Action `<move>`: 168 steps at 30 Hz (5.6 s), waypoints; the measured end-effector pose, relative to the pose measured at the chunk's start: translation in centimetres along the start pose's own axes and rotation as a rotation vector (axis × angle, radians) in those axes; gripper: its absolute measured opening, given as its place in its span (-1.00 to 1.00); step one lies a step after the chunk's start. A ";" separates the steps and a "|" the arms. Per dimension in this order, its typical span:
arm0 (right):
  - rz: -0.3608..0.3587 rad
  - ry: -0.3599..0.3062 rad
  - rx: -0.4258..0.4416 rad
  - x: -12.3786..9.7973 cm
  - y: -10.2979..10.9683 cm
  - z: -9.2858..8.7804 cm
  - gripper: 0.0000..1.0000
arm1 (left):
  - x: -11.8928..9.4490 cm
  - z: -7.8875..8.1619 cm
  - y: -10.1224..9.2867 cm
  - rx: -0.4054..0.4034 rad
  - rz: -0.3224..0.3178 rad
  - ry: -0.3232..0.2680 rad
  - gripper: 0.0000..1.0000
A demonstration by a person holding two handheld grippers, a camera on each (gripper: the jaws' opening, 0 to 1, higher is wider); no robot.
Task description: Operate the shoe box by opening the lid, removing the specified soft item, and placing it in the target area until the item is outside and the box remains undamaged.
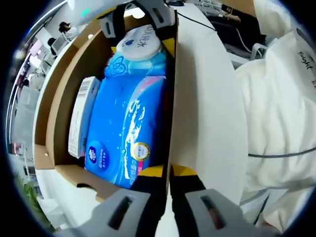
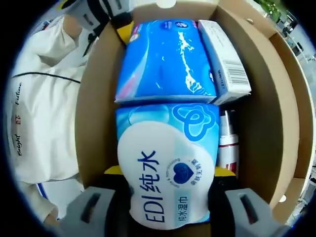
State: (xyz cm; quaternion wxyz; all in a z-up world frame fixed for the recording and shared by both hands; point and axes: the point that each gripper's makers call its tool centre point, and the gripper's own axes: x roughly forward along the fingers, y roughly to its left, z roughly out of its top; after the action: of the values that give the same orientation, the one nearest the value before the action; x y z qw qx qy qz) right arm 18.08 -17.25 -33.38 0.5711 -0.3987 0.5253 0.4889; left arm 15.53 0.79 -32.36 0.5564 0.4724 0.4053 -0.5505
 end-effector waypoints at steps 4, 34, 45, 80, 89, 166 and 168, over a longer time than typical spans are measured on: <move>0.013 0.003 0.009 -1.0 0.2 0.6 0.24 | 0.0 0.0 -0.5 -0.008 0.003 0.003 -0.95; -0.071 0.035 -0.139 -4.5 0.7 1.6 0.13 | -0.1 0.3 -0.2 -0.082 0.050 -0.001 -0.90; -0.105 0.007 -0.204 -6.3 -0.6 1.9 0.13 | -0.1 0.3 0.0 -0.077 0.057 -0.009 -0.89; -0.185 0.028 -0.195 -12.1 -1.0 0.6 0.13 | -0.2 0.1 0.6 -0.075 0.064 -0.022 -0.88; -0.199 0.006 -0.204 -13.3 -0.5 -0.5 0.13 | -0.2 0.1 0.5 -0.076 0.066 -0.022 -0.88; -0.097 0.083 -0.074 -6.3 -2.4 -16.8 0.13 | 0.0 0.4 0.0 -0.082 0.060 -0.012 -0.88; -0.096 0.082 -0.083 -6.0 -2.4 -16.6 0.13 | 0.0 0.3 0.2 -0.082 0.061 -0.011 -0.88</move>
State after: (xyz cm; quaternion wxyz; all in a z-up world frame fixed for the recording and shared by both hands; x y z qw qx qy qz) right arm 17.14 -34.69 -29.76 0.5548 -0.4663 0.5078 0.4658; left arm 15.68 0.46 -32.31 0.5940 0.4581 0.4098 -0.5190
